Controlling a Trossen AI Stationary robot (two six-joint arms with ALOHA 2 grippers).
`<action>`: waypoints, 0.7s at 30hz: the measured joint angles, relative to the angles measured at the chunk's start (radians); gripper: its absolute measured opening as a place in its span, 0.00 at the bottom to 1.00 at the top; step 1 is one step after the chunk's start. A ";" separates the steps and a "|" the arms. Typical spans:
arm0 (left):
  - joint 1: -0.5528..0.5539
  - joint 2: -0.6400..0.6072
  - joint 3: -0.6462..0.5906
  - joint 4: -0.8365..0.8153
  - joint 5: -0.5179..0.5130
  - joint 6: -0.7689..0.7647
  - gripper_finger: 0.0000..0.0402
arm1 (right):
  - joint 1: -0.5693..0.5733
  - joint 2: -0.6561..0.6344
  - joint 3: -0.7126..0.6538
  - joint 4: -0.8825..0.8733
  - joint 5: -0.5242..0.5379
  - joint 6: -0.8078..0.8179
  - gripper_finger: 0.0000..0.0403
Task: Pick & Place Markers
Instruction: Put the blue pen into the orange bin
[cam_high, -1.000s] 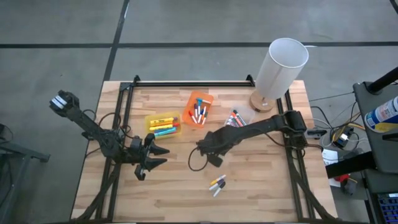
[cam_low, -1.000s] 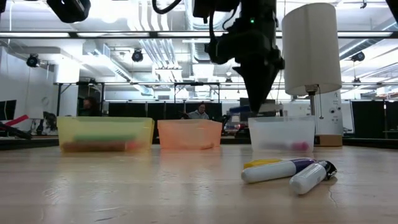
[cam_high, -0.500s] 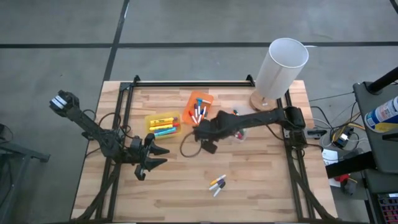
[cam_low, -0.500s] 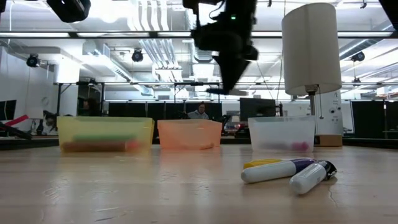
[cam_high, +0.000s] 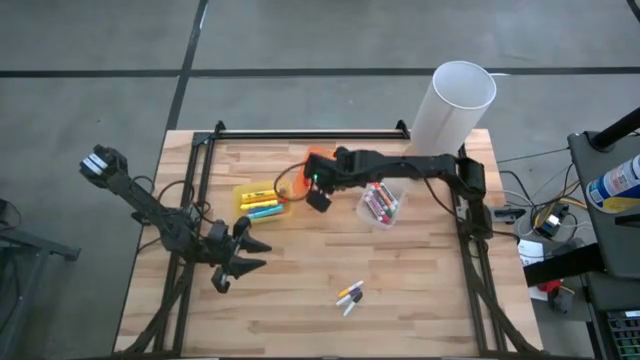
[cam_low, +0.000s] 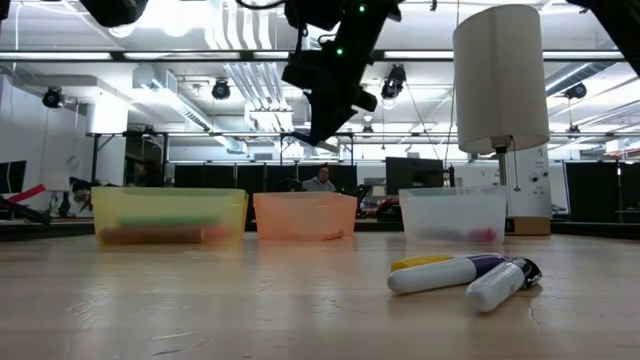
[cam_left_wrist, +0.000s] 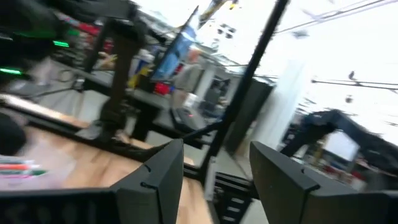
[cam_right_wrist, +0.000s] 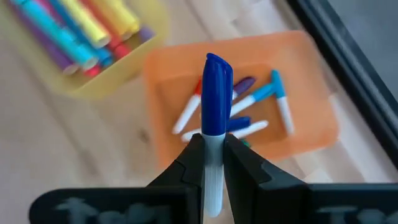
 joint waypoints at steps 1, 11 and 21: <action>-0.001 0.000 0.000 0.007 0.024 0.000 0.44 | -0.014 0.000 0.000 0.007 0.000 -0.005 0.08; -0.001 0.000 0.000 0.027 0.091 -0.009 0.44 | -0.132 0.003 -0.065 0.172 -0.161 -0.017 0.08; 0.000 0.000 0.000 0.034 0.091 -0.011 0.44 | -0.220 0.003 -0.197 0.325 -0.243 0.008 0.08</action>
